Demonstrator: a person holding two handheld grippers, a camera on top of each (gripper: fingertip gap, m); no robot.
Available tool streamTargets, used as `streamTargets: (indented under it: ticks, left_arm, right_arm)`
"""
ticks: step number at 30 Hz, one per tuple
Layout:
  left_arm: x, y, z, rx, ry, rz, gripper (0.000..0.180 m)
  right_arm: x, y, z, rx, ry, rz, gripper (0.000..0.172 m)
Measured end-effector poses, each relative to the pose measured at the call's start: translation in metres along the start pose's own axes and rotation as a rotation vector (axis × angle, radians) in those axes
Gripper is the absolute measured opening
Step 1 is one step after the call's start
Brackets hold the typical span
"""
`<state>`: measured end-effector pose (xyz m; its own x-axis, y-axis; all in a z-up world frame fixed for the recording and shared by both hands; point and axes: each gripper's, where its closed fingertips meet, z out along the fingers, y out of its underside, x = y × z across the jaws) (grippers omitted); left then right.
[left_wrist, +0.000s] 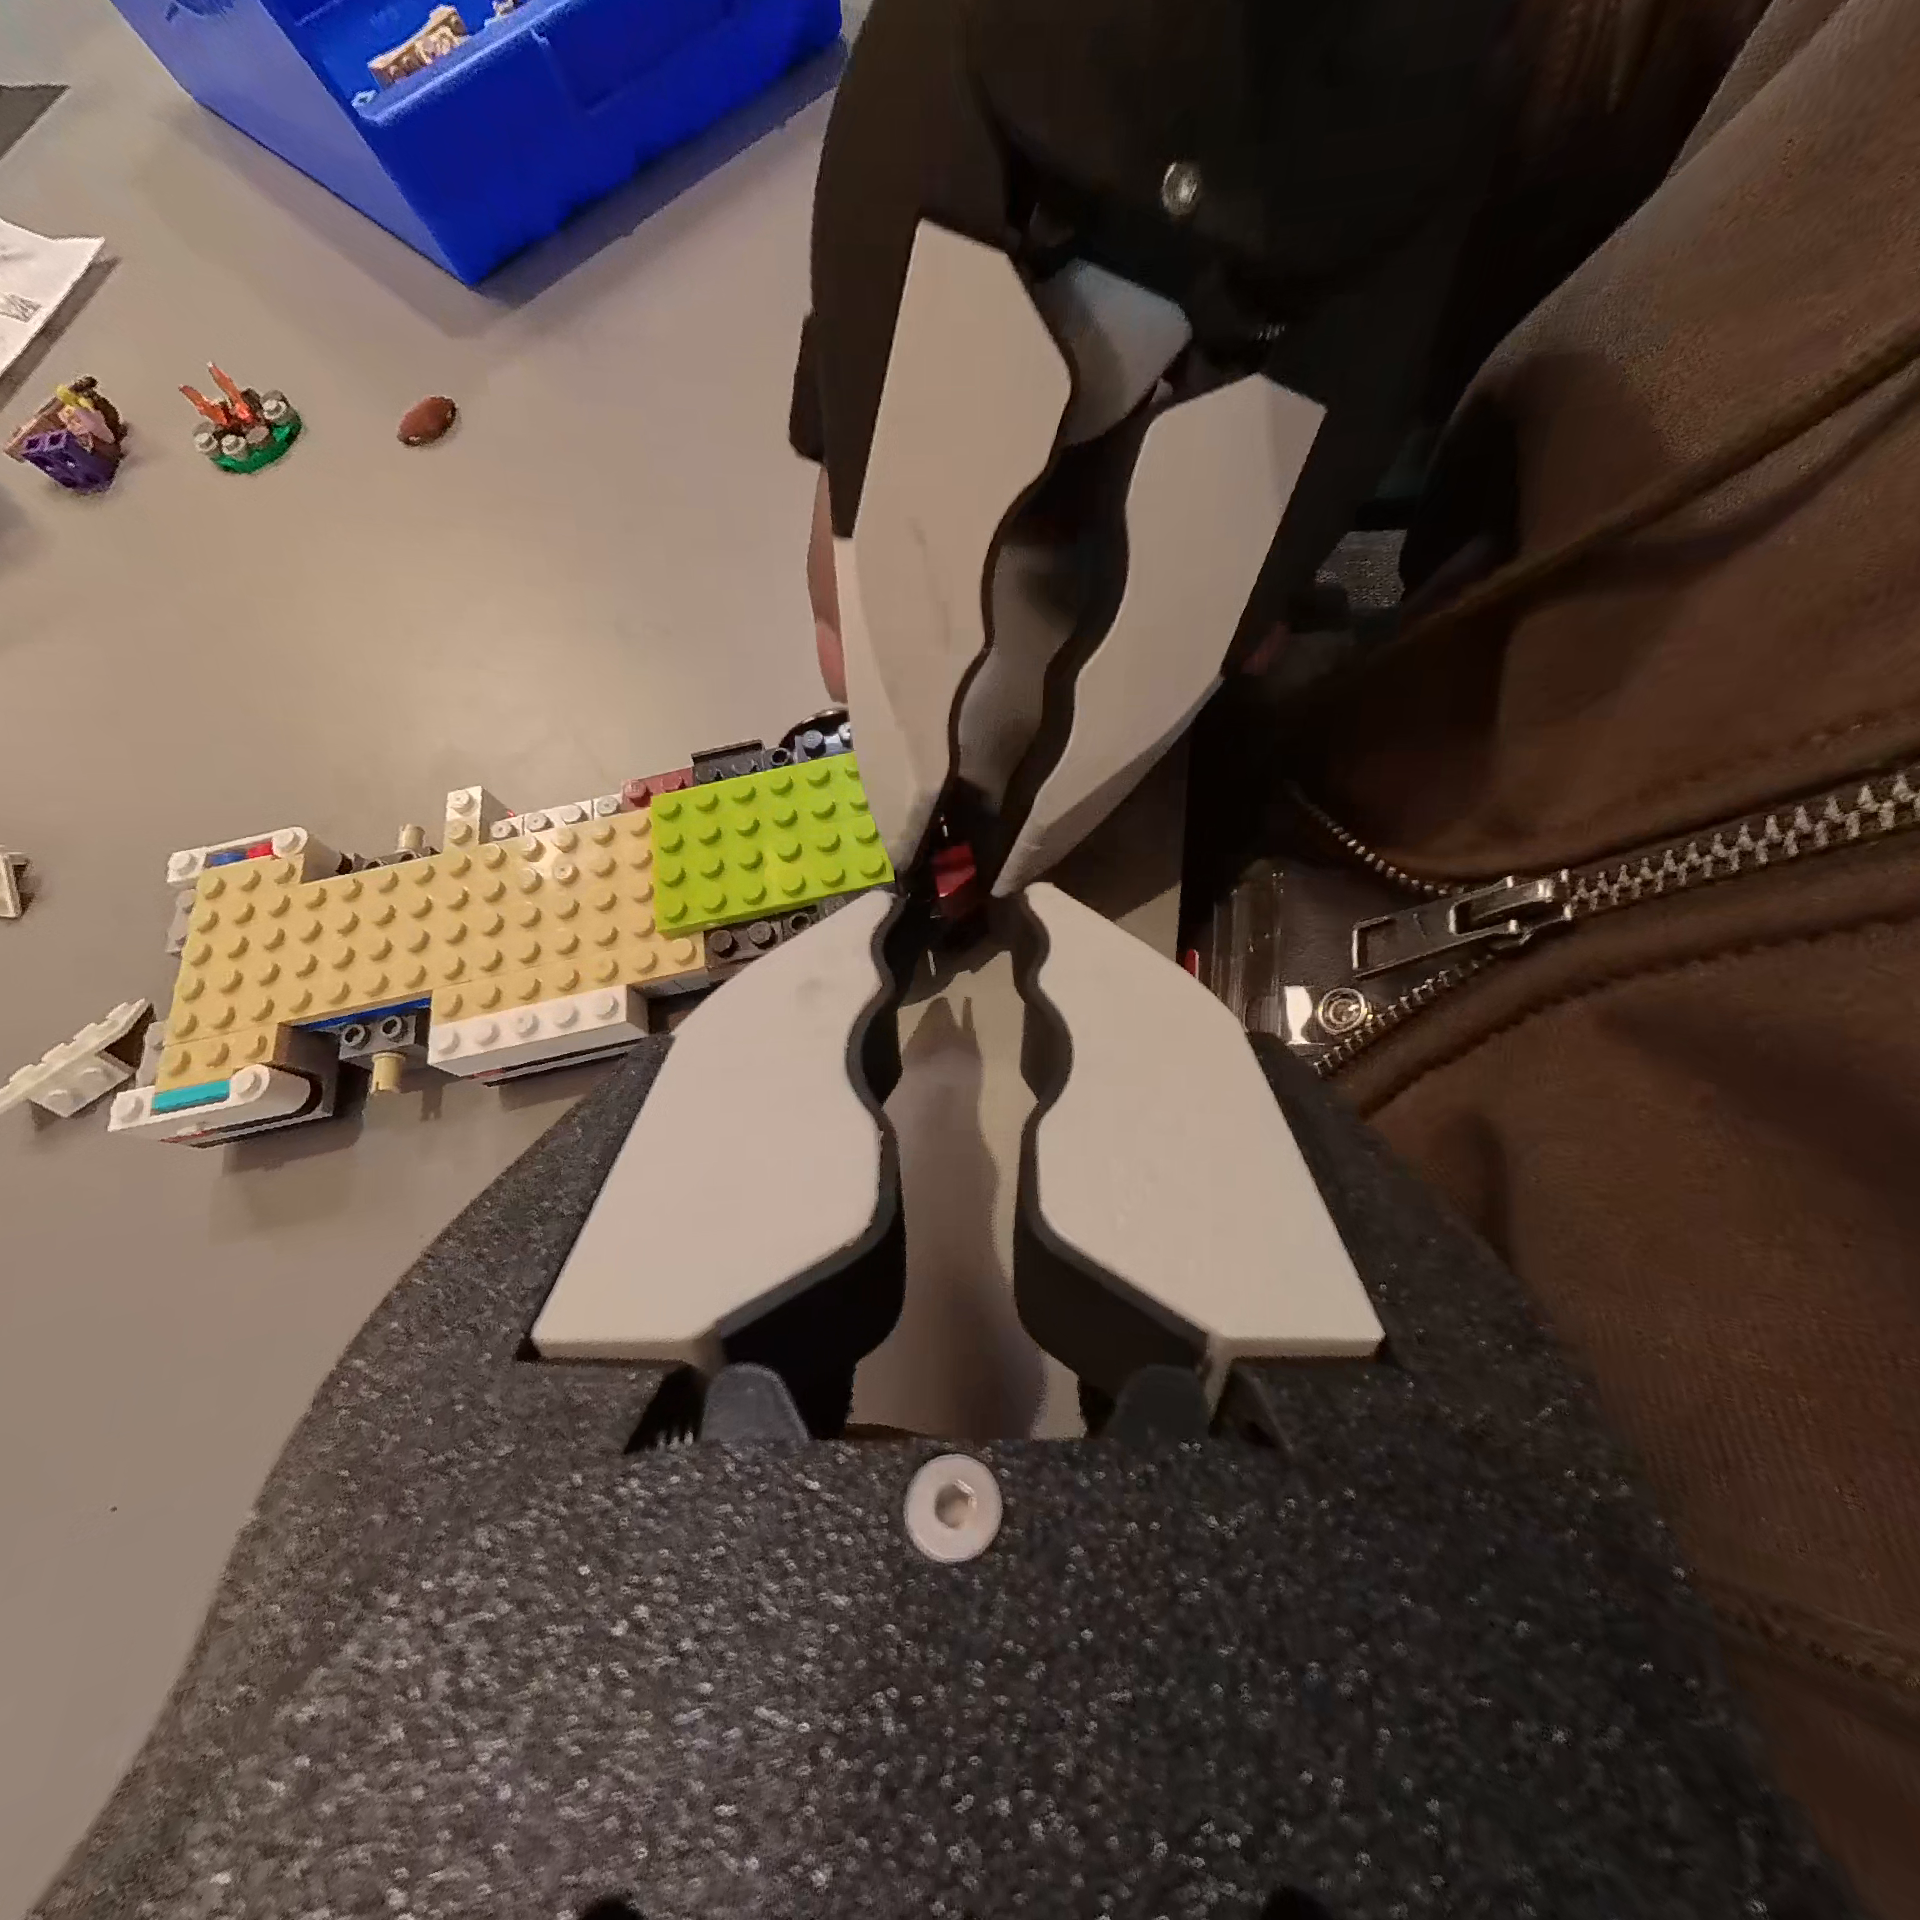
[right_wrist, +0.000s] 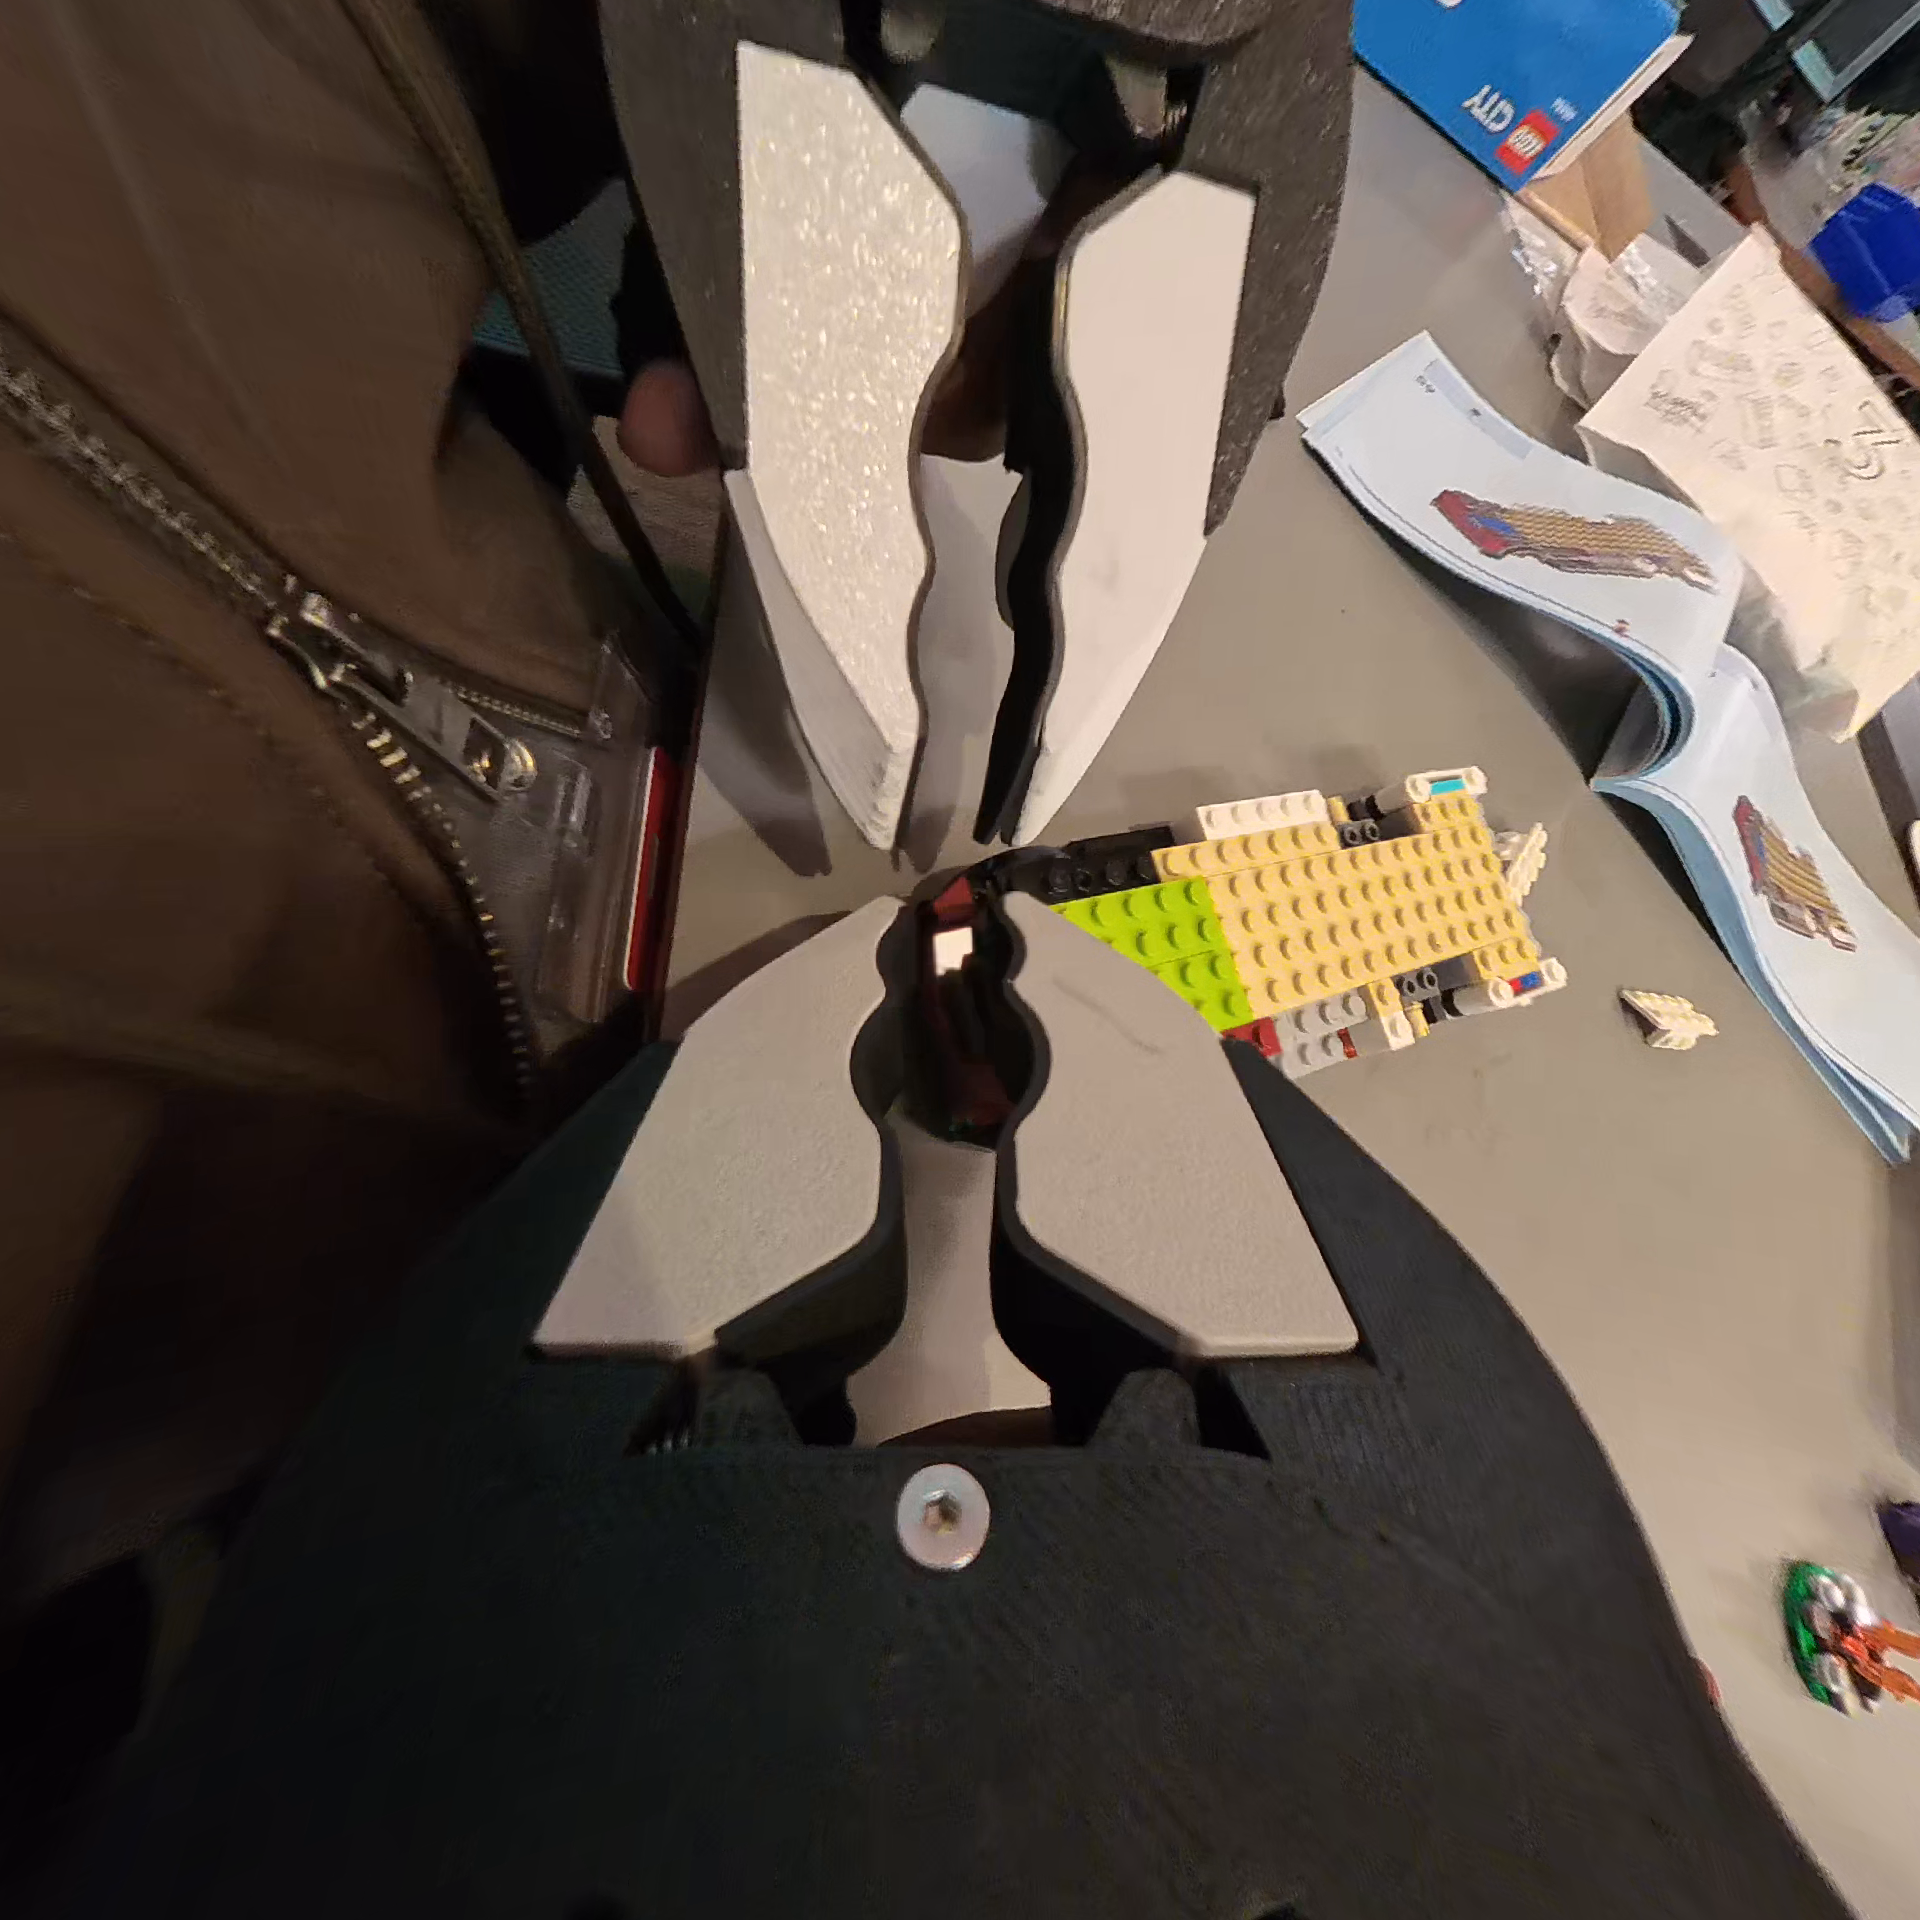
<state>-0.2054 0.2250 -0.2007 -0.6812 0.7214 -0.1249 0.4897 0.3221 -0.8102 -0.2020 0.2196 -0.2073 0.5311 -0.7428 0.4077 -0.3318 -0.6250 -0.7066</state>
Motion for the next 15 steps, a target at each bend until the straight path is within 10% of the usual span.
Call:
streamTargets:
  ticks: [15]
  left_arm:
    - [-0.020,-0.002,-0.014,0.067,-0.112,-0.030,0.026]
  right_arm:
    - [0.027,-0.018,-0.003,0.135,-0.021,0.285,0.009]
